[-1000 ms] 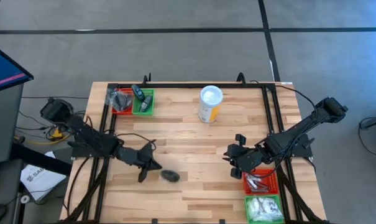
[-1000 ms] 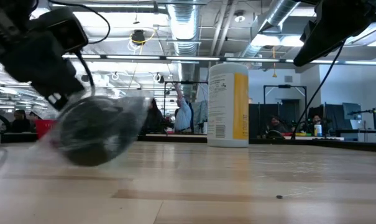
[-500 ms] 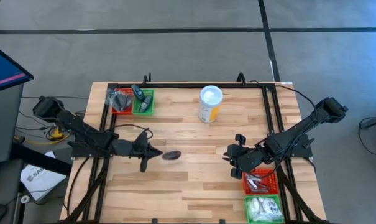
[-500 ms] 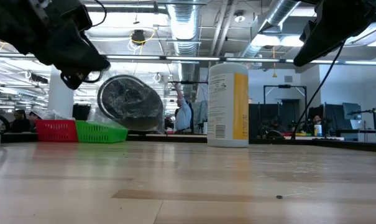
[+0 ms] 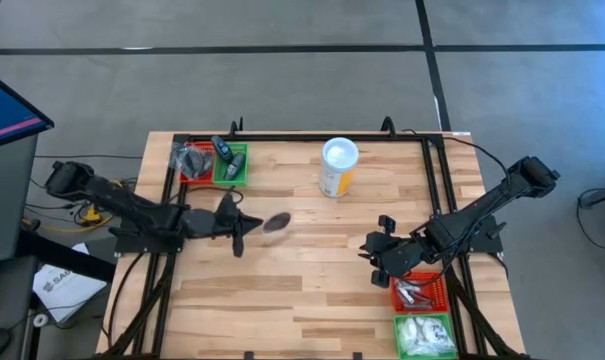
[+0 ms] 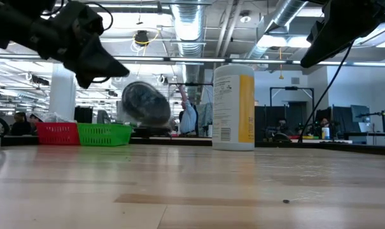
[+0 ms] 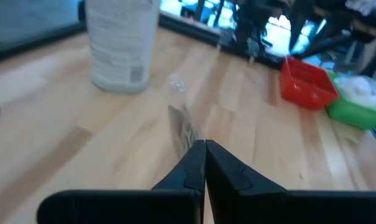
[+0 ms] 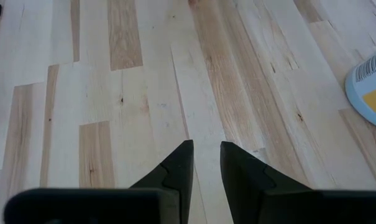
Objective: Pick & Place Travel size toiletries
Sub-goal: Put the black hairbrush into the top red bin
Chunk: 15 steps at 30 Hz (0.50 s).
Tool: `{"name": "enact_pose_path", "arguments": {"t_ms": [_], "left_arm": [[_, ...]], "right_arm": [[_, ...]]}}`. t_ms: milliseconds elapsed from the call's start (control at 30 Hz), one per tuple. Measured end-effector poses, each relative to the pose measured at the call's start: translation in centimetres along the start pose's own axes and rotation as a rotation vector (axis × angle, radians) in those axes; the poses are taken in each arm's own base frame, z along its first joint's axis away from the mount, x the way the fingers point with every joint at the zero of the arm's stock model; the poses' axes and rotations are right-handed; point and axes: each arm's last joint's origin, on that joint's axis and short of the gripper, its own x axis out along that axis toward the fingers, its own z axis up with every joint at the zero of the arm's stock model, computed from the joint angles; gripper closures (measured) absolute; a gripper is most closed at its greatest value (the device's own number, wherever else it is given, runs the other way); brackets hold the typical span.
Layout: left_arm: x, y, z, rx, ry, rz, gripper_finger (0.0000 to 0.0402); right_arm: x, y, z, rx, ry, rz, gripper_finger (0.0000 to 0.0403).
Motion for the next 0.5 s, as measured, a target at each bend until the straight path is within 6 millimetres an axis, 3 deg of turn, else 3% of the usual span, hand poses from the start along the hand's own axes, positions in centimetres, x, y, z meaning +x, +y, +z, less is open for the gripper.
{"name": "enact_pose_path", "arguments": {"t_ms": [300, 500], "left_arm": [[-1.0, 1.7, 2.3, 0.054, -0.132, 0.106, 0.0401], [-1.6, 3.1, 2.9, 0.090, -0.155, 0.263, 0.0401]], "right_arm": [[0.0, 0.0, 0.0, 0.000, 0.000, 0.000, 0.0331], [0.0, 0.0, 0.0, -0.001, 0.000, 0.000, 0.0331]]}}
